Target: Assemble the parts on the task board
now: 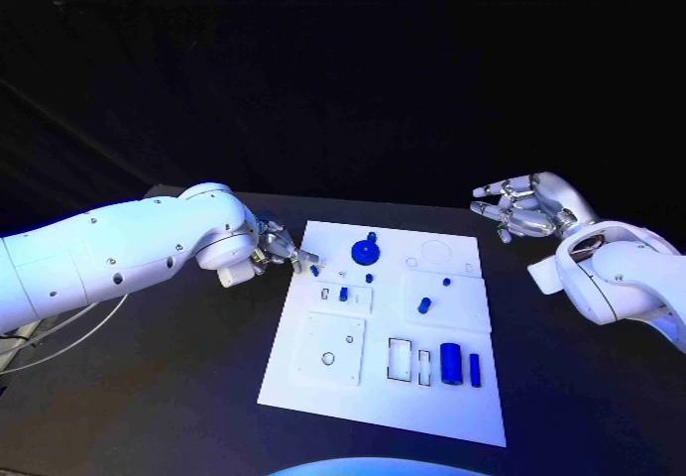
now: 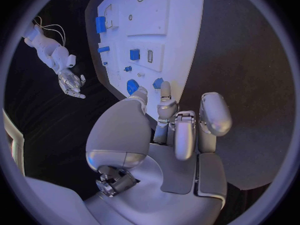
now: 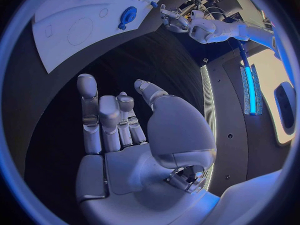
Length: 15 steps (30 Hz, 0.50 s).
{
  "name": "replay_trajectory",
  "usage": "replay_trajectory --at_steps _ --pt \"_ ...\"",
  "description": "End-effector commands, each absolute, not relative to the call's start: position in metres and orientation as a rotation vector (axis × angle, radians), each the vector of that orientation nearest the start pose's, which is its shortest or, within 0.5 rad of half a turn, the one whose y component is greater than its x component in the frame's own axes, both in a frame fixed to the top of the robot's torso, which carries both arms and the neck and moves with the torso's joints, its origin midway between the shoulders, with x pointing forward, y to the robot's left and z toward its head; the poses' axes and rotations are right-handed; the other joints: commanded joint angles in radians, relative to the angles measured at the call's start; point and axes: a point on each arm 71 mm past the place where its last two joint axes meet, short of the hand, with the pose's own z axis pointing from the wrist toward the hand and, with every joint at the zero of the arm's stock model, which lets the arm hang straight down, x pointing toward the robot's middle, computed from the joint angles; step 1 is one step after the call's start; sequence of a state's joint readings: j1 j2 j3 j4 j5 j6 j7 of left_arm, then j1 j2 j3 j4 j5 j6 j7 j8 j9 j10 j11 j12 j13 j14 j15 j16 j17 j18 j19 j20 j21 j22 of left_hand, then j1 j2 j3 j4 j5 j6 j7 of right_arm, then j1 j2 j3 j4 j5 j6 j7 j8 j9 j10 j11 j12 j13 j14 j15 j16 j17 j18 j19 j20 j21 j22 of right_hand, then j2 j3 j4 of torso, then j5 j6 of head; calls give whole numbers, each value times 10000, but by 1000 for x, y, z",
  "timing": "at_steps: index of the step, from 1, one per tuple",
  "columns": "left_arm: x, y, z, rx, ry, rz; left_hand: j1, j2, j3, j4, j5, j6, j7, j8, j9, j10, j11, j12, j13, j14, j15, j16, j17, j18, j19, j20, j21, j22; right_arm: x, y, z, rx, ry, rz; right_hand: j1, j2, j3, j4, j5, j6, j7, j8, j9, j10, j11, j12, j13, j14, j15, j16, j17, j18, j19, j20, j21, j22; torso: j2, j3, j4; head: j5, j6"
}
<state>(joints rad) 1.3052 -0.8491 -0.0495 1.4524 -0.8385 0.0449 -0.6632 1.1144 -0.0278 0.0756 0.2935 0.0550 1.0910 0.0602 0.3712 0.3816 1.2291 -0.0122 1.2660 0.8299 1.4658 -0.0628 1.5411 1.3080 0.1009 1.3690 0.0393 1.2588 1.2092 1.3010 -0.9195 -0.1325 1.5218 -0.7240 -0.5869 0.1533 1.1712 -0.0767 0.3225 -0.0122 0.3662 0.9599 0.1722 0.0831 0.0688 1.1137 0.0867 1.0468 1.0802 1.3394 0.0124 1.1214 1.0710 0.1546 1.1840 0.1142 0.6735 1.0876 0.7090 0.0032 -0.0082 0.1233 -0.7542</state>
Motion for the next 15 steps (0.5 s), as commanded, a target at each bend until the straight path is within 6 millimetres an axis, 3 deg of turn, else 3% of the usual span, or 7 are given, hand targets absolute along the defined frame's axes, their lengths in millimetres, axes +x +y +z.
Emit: replay_trajectory --at_steps 1,15 --pt "503 249 -187 -6538 22671 -3165 -84 100 -183 -7 -26 -82 -39 98 55 85 -8 57 72 771 -78 63 1667 -87 97 -21 69 47 496 -254 -153 5261 14101 9754 48 -62 -104 -2 85 -82 3 61 10 -105 -1 -64 -95 -93 4 -75 -78 144 -90 20 -148 -95 7 -3 -1 -13 -6" --pt "508 242 -188 -6533 22942 -3211 203 321 -130 -31 -13 -171 -75 251 151 136 -40 61 208 798 -105 77 1758 -103 138 -44 131 121 496 -254 -153 5294 14113 9776 185 -27 -332 31 200 -155 11 136 10 -451 8 -311 -528 -283 19 -322 -399 228 -298 33 -825 -516 5 -7 9 2 -12"
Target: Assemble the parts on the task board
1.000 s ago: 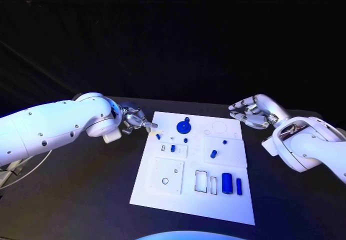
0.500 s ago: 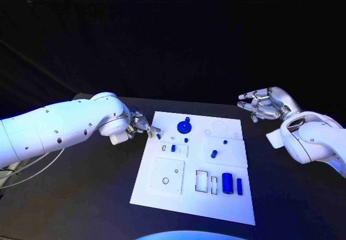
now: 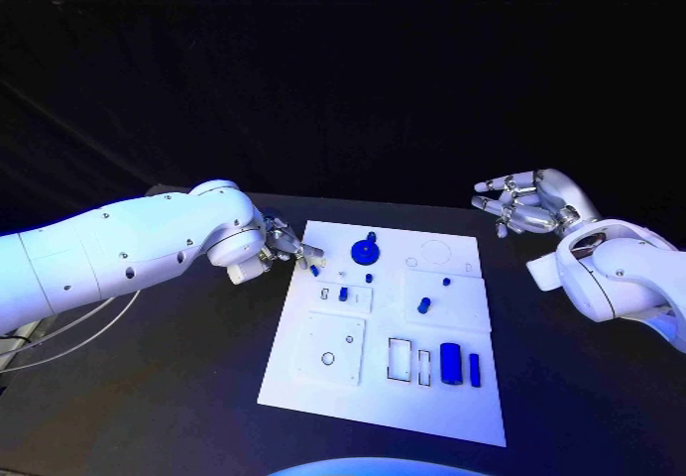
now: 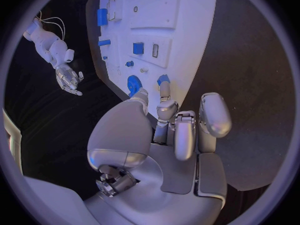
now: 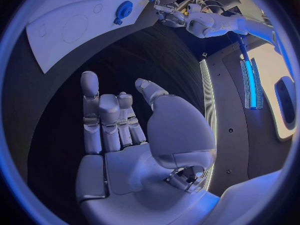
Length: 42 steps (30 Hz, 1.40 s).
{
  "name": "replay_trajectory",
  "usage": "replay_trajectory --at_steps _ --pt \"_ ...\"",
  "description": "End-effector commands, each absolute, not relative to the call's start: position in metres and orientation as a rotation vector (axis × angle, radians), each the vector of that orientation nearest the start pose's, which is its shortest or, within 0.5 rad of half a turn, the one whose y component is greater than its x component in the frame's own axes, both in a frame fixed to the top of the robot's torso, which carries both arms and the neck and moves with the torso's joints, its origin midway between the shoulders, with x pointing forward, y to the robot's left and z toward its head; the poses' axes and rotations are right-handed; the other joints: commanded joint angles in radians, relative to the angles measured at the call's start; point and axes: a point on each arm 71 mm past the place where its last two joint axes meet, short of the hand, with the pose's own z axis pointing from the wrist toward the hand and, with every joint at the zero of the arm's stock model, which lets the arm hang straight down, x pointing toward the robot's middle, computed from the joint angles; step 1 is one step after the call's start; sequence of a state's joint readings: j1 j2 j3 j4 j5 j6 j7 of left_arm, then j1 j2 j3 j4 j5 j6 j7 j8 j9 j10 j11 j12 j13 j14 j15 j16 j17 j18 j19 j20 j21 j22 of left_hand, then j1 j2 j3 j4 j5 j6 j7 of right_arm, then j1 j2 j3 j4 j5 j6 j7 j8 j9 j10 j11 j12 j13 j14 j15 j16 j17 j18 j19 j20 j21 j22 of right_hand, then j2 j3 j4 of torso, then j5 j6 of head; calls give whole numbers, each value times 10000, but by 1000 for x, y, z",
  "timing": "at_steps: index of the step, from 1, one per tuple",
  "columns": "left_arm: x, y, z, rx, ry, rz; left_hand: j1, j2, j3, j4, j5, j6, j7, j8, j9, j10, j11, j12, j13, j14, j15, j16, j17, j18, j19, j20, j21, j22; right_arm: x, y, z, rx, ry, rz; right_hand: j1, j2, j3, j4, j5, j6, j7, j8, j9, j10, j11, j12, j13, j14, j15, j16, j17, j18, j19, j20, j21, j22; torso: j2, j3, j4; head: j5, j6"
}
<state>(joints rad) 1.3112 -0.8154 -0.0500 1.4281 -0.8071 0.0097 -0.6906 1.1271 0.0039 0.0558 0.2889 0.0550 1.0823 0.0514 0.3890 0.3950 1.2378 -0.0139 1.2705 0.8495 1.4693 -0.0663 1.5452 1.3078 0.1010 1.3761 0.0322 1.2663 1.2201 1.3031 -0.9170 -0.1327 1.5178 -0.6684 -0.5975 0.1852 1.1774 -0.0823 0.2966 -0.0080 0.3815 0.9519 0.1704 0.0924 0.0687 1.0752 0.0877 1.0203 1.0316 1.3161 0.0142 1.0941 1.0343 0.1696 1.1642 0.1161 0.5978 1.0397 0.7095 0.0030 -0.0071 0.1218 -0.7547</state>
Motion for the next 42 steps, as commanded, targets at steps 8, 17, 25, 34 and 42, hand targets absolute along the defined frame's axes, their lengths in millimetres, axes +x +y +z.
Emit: replay_trajectory --at_steps 8,17,25,34,42 --pt "510 239 -190 -6239 23291 -3103 267 -121 495 43 -9 -144 -4 201 86 108 -40 26 163 790 -87 53 1855 -125 111 11 131 102 496 -253 -152 5277 14116 9804 237 60 -179 -8 92 -116 41 100 13 -386 11 -297 -420 -248 18 -311 -345 131 -256 28 -521 -318 -4 -1 -3 22 -27" --pt "513 233 -193 -5886 23639 -2966 211 -334 1130 42 -10 -126 -55 381 171 343 -89 170 582 890 -131 138 2186 -219 339 -35 486 498 496 -252 -152 5252 14119 9853 301 73 -242 -5 136 -148 50 138 12 -582 21 -448 -667 -369 29 -468 -534 130 -275 39 -622 -397 2 -4 -7 20 -44" --pt "515 231 -194 -5732 23710 -2853 189 -389 1277 40 -10 -133 -62 418 189 375 -96 187 648 897 -137 143 2209 -228 361 -44 525 541 496 -252 -152 5256 14110 9848 324 78 -264 -4 150 -161 53 154 12 -670 25 -517 -773 -425 34 -542 -622 129 -285 44 -662 -428 0 -3 -2 5 -77" --pt "515 233 -194 -5601 23748 -2710 166 -460 1500 37 -10 -115 -85 489 222 464 -116 247 811 935 -154 178 2344 -263 436 -57 649 682 496 -253 -152 5266 14106 9837 348 89 -279 -3 163 -168 57 170 12 -738 29 -568 -861 -466 38 -593 -684 129 -294 48 -698 -457 1 -7 2 -6 -98" --pt "515 233 -195 -5388 23931 -2612 234 -520 1793 22 -9 -79 -133 579 263 591 -160 322 1016 981 -189 223 2507 -297 516 -79 779 828 495 -251 -152 5262 14119 9891 351 91 -281 -2 165 -169 57 172 12 -745 29 -573 -872 -471 38 -600 -692 129 -295 48 -703 -460 -3 -4 0 -3 -107"
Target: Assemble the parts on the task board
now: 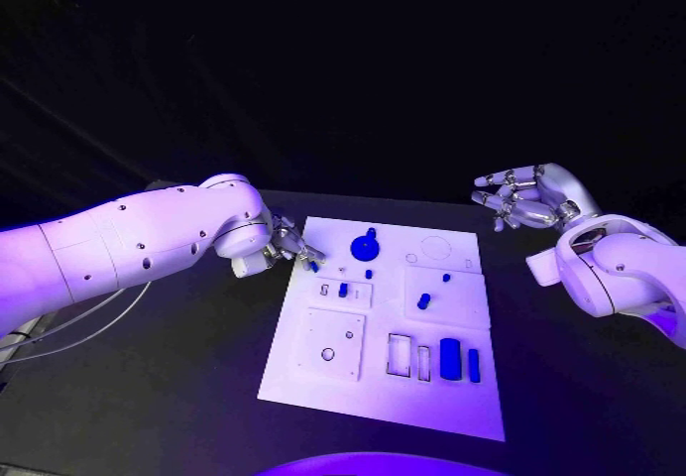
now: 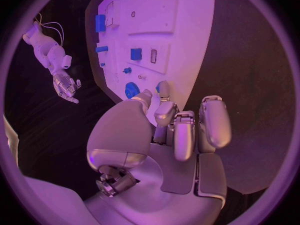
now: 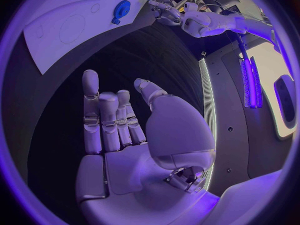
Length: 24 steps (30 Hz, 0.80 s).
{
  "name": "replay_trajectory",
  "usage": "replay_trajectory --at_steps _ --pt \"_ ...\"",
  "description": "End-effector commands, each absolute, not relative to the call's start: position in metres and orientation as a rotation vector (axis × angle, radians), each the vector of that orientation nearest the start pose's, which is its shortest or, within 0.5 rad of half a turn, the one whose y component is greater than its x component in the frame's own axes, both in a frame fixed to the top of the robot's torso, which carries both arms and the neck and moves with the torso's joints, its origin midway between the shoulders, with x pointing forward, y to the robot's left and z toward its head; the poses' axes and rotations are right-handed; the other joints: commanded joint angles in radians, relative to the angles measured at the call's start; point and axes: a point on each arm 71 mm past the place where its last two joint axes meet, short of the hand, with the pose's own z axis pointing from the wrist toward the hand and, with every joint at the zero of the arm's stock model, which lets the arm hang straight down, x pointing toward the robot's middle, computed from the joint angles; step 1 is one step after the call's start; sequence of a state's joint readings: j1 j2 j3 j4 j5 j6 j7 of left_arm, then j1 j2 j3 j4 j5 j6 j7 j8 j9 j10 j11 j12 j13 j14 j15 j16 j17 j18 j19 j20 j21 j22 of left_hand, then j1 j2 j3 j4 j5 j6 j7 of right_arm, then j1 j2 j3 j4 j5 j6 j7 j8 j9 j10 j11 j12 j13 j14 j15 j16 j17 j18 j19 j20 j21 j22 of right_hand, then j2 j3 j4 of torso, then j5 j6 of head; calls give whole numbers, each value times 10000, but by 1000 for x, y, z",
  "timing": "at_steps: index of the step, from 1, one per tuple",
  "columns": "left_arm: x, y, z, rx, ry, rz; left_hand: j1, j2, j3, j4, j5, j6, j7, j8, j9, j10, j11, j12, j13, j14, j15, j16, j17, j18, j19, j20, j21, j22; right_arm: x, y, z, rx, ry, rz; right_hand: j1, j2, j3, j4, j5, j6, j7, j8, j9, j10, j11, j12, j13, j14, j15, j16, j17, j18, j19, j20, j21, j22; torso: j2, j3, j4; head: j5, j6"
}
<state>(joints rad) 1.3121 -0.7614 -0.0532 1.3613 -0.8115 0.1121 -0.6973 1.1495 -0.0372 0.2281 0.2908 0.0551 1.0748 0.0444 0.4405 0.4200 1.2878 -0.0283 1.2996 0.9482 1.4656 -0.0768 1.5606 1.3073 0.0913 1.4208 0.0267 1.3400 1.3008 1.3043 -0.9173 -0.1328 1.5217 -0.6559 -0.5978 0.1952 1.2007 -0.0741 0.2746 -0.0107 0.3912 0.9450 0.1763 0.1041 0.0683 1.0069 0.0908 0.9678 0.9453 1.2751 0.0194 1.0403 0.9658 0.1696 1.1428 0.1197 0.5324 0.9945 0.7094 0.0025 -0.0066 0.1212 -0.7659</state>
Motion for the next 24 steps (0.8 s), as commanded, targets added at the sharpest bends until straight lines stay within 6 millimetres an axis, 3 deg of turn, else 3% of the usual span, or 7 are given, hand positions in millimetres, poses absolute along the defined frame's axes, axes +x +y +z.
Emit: replay_trajectory --at_steps 1,24 --pt "515 234 -195 -5367 23930 -2595 15 -113 94 3 -10 -2 -66 70 16 96 -19 31 35 1021 -86 70 2519 -202 75 -25 54 33 495 -251 -152 5259 14120 9897 118 9 -61 25 68 -99 -2 56 16 -63 -2 -48 -9 -60 -14 -62 -7 129 -81 12 -48 -8 -3 1 -4 7 13" --pt "520 231 -197 -5285 23940 -2410 -6 -96 249 20 -13 -4 -71 102 30 116 -29 23 57 1025 -99 74 2535 -214 101 -39 100 85 494 -250 -152 5247 14170 9946 135 20 -69 27 77 -104 0 69 16 -99 -1 -74 -64 -79 -12 -85 -37 130 -84 14 -72 -28 -4 1 -9 -1 6"
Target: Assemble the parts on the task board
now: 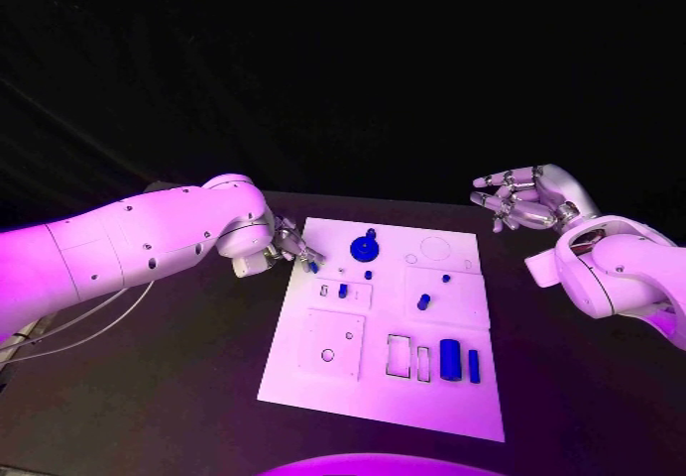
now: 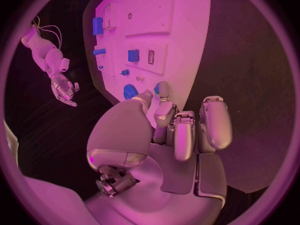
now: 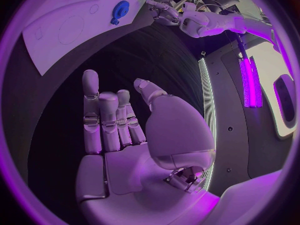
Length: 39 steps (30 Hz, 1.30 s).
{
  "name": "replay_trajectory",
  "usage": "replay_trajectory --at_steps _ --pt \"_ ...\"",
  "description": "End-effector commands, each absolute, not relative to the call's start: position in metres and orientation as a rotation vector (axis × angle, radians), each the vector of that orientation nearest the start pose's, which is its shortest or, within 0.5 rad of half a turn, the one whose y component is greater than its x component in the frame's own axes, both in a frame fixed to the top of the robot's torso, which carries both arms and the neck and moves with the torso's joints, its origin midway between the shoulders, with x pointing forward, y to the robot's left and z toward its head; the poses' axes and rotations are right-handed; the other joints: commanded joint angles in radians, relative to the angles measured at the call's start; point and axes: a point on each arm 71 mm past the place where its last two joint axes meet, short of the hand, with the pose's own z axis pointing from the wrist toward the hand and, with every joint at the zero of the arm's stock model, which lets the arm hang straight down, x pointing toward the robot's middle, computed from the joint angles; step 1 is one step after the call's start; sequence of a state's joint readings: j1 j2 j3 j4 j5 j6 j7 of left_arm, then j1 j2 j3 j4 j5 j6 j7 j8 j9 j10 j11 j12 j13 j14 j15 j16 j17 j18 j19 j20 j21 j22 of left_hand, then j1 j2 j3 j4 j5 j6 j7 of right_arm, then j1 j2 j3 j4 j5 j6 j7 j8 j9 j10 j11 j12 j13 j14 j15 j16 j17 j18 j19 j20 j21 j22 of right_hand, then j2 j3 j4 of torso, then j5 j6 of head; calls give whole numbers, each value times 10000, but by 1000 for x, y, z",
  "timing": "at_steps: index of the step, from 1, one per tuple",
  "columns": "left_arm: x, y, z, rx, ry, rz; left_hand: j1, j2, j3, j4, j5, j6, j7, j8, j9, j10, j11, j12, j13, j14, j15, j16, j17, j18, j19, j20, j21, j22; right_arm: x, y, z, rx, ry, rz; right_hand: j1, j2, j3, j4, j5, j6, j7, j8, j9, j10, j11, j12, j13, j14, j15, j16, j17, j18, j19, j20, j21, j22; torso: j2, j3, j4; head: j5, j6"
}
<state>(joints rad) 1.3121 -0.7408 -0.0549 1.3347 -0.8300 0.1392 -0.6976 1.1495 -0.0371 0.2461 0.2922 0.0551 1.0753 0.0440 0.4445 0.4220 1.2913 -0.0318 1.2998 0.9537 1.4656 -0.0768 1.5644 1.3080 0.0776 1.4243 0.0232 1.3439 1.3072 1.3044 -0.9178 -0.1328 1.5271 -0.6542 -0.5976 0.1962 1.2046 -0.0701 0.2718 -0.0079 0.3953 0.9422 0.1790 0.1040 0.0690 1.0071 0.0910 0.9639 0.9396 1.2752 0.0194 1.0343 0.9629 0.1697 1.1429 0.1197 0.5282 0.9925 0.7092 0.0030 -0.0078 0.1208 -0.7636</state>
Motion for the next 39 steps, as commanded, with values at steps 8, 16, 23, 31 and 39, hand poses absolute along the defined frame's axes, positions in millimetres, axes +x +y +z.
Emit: replay_trajectory --at_steps 8,16,23,31,39 --pt "521 229 -198 -5269 23980 -2370 -101 -127 108 12 -14 -21 -59 73 14 80 13 8 -1 1022 -97 34 2518 -75 63 -11 59 18 494 -250 -152 5237 14195 9973 96 -19 -48 2 37 -75 -27 75 10 -109 -1 -40 -24 -83 -12 -27 -14 129 -85 15 -38 -16 1 -6 2 -10 -25" --pt "521 229 -199 -5157 24108 -2329 -124 -133 119 13 -13 -22 -59 77 16 97 14 22 37 1030 -96 42 2547 -81 73 -12 76 38 494 -249 -152 5233 14205 9987 97 -19 -49 2 37 -75 -27 76 10 -110 -1 -40 -26 -84 -11 -28 -14 129 -85 15 -39 -17 -1 -1 7 -20 -33" --pt "521 230 -200 -4950 24259 -2241 -112 -150 207 -15 -11 12 -87 122 35 172 -5 78 176 1052 -106 64 2628 -96 104 -16 129 100 494 -249 -152 5228 14212 10003 97 -19 -49 2 37 -75 -27 76 10 -110 -1 -40 -26 -84 -11 -28 -14 129 -85 15 -39 -17 -5 0 0 -26 -35" --pt "521 230 -200 -4909 24249 -2173 -85 -154 276 -24 -11 23 -101 146 46 189 -20 81 195 1052 -116 64 2628 -102 116 -21 151 125 494 -249 -152 5219 14224 10025 97 -19 -49 2 37 -75 -27 76 10 -110 -1 -40 -26 -84 -11 -28 -14 129 -85 15 -39 -17 -4 1 2 -24 -31" --pt "522 231 -200 -5013 24141 -2150 -80 -126 341 -16 -11 14 -103 157 51 175 -24 56 159 1049 -122 61 2616 -99 112 -27 147 121 493 -249 -152 5218 14237 10034 97 -19 -49 2 37 -75 -27 76 10 -110 -1 -40 -26 -84 -11 -28 -14 129 -85 15 -39 -17 -2 -1 4 -29 -22"
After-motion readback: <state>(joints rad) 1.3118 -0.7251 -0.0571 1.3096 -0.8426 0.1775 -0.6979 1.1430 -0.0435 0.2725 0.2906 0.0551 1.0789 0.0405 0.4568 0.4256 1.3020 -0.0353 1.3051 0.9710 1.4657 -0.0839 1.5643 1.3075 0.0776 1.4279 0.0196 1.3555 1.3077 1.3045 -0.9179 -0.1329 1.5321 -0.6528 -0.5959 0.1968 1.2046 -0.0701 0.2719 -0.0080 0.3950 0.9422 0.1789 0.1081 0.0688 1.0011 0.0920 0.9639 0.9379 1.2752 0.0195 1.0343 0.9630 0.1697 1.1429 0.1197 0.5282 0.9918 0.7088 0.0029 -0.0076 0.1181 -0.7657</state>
